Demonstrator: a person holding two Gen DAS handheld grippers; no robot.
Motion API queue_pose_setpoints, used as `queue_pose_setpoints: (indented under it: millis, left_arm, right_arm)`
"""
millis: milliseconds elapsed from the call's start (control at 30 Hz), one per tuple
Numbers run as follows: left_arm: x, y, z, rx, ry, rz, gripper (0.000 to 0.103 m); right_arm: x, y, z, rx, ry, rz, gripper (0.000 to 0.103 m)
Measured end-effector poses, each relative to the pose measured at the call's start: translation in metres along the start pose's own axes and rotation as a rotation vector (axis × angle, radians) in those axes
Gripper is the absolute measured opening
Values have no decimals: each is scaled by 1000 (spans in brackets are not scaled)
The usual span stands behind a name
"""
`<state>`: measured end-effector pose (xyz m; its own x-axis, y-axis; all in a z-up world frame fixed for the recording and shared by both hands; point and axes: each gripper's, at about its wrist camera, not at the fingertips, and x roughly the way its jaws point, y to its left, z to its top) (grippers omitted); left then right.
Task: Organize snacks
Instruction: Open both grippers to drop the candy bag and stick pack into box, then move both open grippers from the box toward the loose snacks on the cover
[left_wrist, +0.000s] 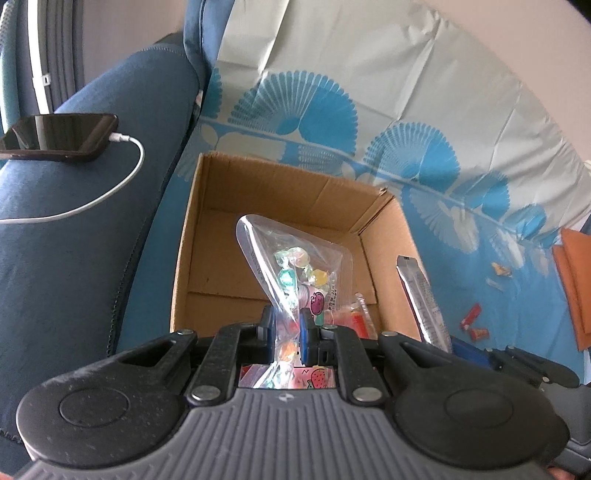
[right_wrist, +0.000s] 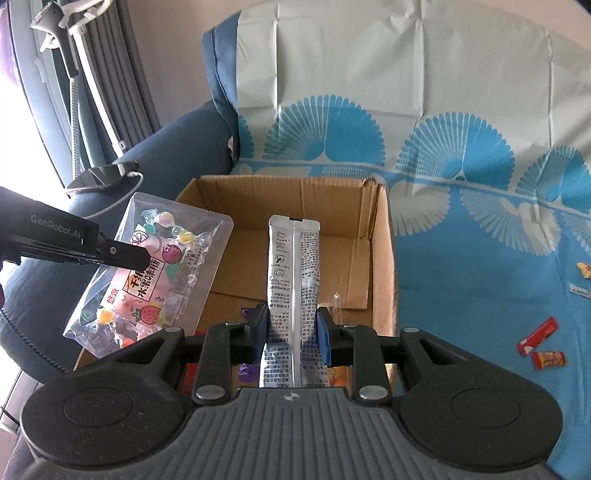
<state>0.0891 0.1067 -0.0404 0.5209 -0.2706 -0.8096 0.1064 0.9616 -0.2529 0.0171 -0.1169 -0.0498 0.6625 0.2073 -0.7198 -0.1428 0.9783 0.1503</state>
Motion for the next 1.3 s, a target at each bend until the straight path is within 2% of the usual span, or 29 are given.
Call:
queue_pose_setpoints:
  millis: [367, 467, 500, 533, 567, 600, 633, 667, 733, 1000, 1133, 1300]
  left_arm:
    - [33, 2, 7, 10, 47, 27, 14]
    - [40, 1, 9, 14, 60, 33, 16]
    - [42, 1, 10, 17, 62, 36, 22]
    - [43, 1, 11, 14, 63, 56, 30]
    - [43, 1, 12, 10, 58, 76, 57]
    - [41, 0, 13, 3, 48, 91, 88]
    - [38, 1, 13, -13, 38, 105, 100]
    - [33, 2, 13, -37, 14, 110, 103]
    - [24, 3, 13, -49, -5, 95, 103]
    - [-12, -8, 8, -46, 73, 87, 103]
    - [-48, -32, 3, 42, 106, 179, 103]
    - [-115, -67, -5, 171, 91, 219, 103]
  right_arm:
    - [35, -1, 5, 8, 33, -6, 30]
    - [42, -5, 6, 19, 41, -8, 33]
    - [44, -6, 6, 26, 43, -8, 35]
    - [45, -8, 7, 35, 40, -14, 41]
    - [45, -8, 7, 41, 39, -19, 49]
    - [44, -8, 8, 46, 41, -26, 65]
    - [42, -9, 8, 52, 36, -34, 73]
    - [37, -9, 7, 58, 24, -44, 73]
    - [28, -8, 4, 55, 18, -48, 73]
    - [-33, -11, -10, 95, -31, -74, 73]
    - [-67, -14, -13, 108, -77, -97, 73]
    - [-107, -19, -14, 129, -138, -126, 73]
